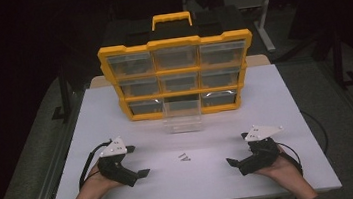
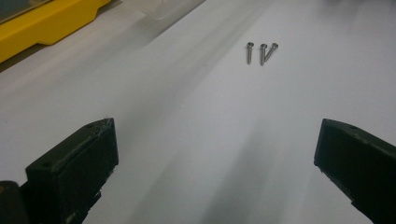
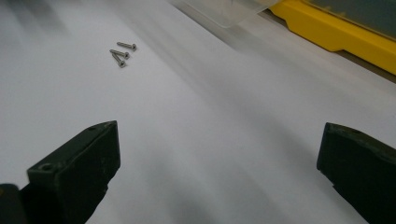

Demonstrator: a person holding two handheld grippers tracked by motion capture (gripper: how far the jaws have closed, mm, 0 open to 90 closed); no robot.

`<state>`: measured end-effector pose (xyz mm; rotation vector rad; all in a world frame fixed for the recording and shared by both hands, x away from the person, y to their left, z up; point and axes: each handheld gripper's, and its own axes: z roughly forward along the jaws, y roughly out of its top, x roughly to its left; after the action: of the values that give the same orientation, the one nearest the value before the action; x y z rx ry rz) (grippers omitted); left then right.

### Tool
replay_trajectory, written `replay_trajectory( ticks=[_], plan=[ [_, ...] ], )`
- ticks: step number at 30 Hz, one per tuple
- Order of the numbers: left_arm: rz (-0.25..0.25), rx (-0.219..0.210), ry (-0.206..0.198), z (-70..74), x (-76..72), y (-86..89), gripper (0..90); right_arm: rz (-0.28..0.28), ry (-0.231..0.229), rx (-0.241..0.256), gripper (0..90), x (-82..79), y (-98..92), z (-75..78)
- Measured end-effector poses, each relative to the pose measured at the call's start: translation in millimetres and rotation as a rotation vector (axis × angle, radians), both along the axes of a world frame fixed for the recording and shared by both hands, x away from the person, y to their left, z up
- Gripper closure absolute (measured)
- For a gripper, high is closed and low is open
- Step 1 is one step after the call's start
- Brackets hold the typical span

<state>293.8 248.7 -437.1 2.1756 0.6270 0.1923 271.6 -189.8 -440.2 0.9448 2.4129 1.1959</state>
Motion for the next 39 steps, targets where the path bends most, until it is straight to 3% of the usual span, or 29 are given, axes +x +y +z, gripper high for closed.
replay_trajectory(
  ticks=[39],
  plan=[
    [-0.052, -0.013, 0.008, 7.1, 14.2, -31.7, 0.0, -0.001, -0.003, 0.012, 0.0, 0.4, -0.7, 1.8]
  ],
)
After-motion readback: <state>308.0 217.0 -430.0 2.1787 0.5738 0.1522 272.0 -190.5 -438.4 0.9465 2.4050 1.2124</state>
